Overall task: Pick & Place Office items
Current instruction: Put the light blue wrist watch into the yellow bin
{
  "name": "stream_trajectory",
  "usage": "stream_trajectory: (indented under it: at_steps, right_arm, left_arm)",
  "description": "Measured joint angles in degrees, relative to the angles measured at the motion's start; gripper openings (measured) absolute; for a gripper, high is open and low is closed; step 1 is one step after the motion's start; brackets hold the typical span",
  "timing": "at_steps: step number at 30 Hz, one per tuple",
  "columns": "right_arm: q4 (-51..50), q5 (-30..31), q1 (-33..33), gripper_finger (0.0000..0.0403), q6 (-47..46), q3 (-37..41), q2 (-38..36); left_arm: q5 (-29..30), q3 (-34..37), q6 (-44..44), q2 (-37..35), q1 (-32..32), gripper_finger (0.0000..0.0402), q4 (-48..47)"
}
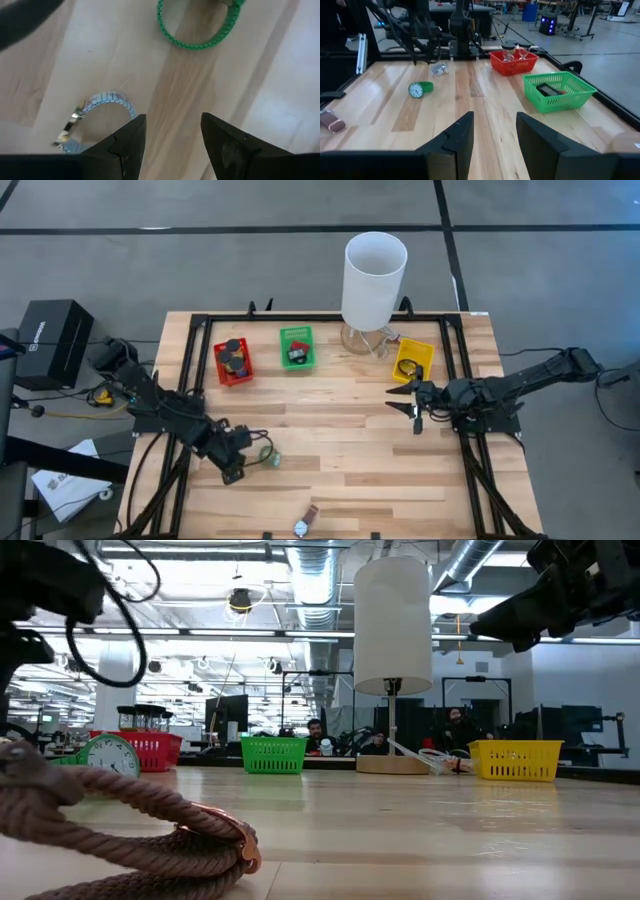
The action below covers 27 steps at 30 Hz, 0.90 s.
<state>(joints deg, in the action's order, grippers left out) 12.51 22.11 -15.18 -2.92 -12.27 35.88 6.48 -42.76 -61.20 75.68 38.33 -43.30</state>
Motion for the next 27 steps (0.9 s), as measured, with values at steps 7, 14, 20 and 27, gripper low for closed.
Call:
stream_trajectory:
  at_steps: [7, 14, 20, 27]
  right_arm:
    - [1.02, 0.01, 0.35, 0.0138, -0.05, 0.00, 2.25]
    - [0.98, 0.20, 0.35, 0.0138, 0.11, 0.00, 4.41]
    - [2.93, 0.23, 0.35, 0.0138, 0.43, 0.00, 5.88]
    - [4.07, 0.26, 1.14, 0.0138, 3.91, 0.00, 6.49]
  left_arm:
    - [2.76, 5.17, -4.90, 0.17, 1.13, 0.0186, 0.86]
    - [2.99, 8.86, -5.19, 0.16, 1.11, 0.0185, 2.75]
    - [3.10, 12.13, -5.17, 0.10, 1.11, 0.0150, 6.48]
    - [4.18, 12.83, -5.13, -0.75, 1.09, 0.0049, 7.98]
